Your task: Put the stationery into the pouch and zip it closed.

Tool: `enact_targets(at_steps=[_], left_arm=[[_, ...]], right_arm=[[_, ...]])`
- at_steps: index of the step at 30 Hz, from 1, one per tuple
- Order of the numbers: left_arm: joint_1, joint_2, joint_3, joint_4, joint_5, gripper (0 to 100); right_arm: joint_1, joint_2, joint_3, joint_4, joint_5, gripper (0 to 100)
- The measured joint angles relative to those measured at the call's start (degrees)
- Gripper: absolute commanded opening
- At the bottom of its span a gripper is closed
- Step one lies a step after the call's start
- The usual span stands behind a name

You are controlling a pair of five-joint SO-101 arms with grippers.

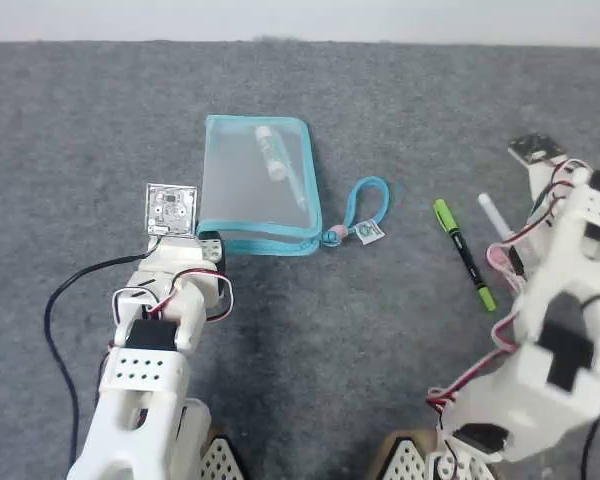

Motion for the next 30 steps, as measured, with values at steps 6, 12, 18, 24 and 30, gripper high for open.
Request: enact_targets(at_steps=[6, 12, 18, 24, 30], left_arm=[[0.0, 0.0, 0.0, 0.0, 0.0, 1], [0.0, 0.0, 0.0, 0.0, 0.0, 1], [0.0, 0.0, 0.0, 0.0, 0.0, 1], [0.0, 0.0, 0.0, 0.0, 0.0, 1], [0.0, 0.0, 0.0, 0.0, 0.0, 1]], right_arm=[[1.49, 5.8, -2.2, -0.18, 5.89, 8.0], [1.49, 6.77, -2.2, -0.18, 7.47, 15.6], [1.58, 6.77, -4.4, 2.81, 7.74, 15.6], [5.27, 6.77, -6.59, 4.04, 9.67, 15.6], [7.74, 6.77, -4.57, 2.11, 12.66, 15.5]])
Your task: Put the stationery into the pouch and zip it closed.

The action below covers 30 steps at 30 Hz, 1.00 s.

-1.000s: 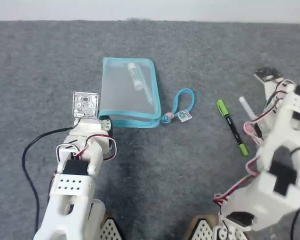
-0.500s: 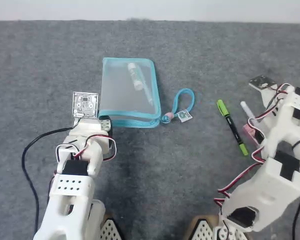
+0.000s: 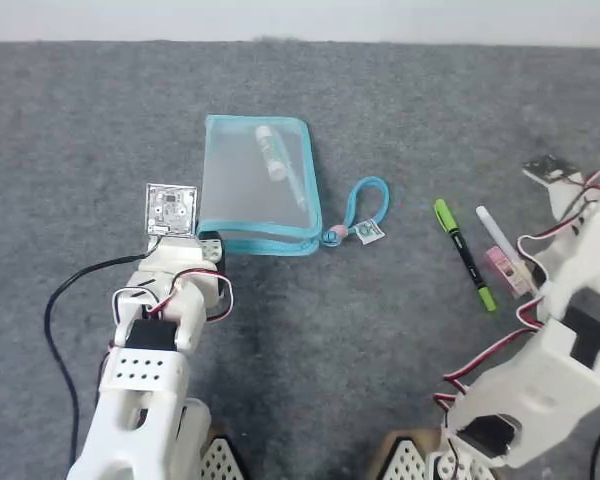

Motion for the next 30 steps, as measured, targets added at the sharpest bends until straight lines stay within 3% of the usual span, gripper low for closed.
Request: enact_targets(at_steps=[8, 13, 18, 24, 30], left_arm=[[0.0, 0.0, 0.0, 0.0, 0.0, 1], [0.0, 0.0, 0.0, 0.0, 0.0, 1], [0.0, 0.0, 0.0, 0.0, 0.0, 1], [0.0, 0.0, 0.0, 0.0, 0.0, 1], [0.0, 0.0, 0.09, -1.93, 0.0, 1]], right_arm=[[0.53, 0.0, 10.55, -10.2, 0.0, 15.1], [0.53, -0.18, 11.78, -12.48, 0.0, 0.1], [0.62, -0.18, 11.87, -12.48, 0.0, 0.8], [0.62, -0.88, 6.24, -2.9, -2.64, 0.8], [-0.7, -10.73, 1.23, 7.82, -7.82, 0.8]])
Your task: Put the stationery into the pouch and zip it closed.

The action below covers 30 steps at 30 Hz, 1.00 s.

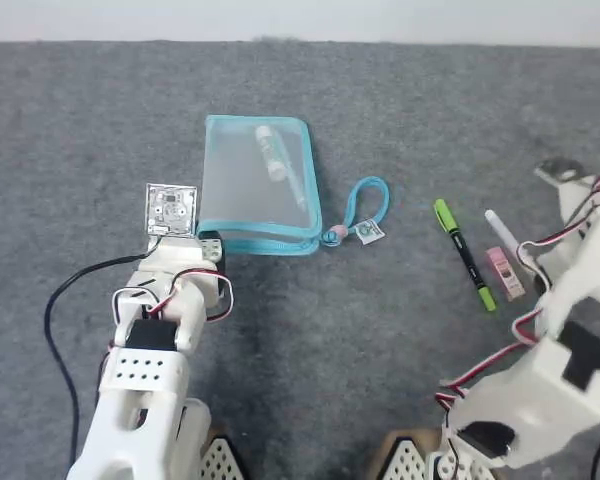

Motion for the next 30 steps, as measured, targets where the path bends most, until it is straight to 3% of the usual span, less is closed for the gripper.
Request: enact_targets(at_steps=[8, 18, 23, 30], left_arm=[[3.87, 0.0, -1.41, -1.14, 4.22, 1], [4.48, 0.0, -4.92, -0.97, 7.65, 1], [4.4, 0.0, -5.01, -0.97, 7.82, 1], [4.4, 0.0, -5.01, -0.97, 7.82, 1]], right_arm=[[-12.4, -17.85, -0.09, 11.08, -3.78, 0.8], [-40.7, -31.56, -0.09, 12.57, -18.64, 0.8], [-50.55, -32.26, 3.52, 12.66, -20.4, 0.8], [-56.53, -32.26, 5.27, 12.66, -23.38, 0.8]])
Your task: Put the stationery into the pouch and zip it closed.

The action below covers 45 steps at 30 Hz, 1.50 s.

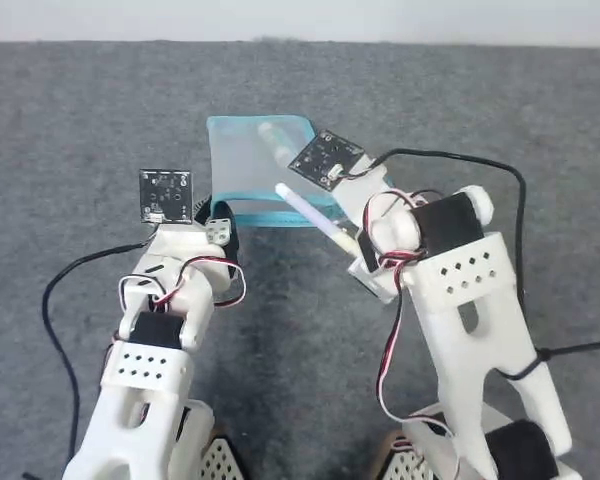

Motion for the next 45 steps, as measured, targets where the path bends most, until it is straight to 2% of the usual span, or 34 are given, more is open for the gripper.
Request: enact_targets(at_steps=[7, 10, 15, 28, 36, 41, 45], left_arm=[[0.0, 0.0, 0.0, 0.0, 0.18, 1], [0.0, 0.0, 0.0, 0.0, 0.18, 1], [0.0, 0.0, 0.0, 0.0, 0.18, 1], [0.0, 0.0, 0.0, 0.0, 0.18, 1], [0.0, 0.0, 0.0, 0.0, 0.18, 1], [0.53, 0.0, 0.0, 0.0, 0.18, 1], [2.2, 0.0, 0.0, 0.0, 0.18, 1]], right_arm=[[-0.44, -0.26, 0.0, 0.0, -0.35, 0.8], [-0.44, -4.75, 0.09, 0.0, -0.26, 0.8], [-0.88, -11.6, 8.26, 0.0, 0.09, 0.8], [-0.79, -9.05, 11.43, -1.23, -2.64, 0.8], [-2.9, 8.53, -3.78, -1.49, -6.51, 0.8], [-8.88, 22.42, -19.34, -0.79, -10.46, 0.8], [-10.37, 35.25, -34.37, 0.0, -15.3, 4.1]])
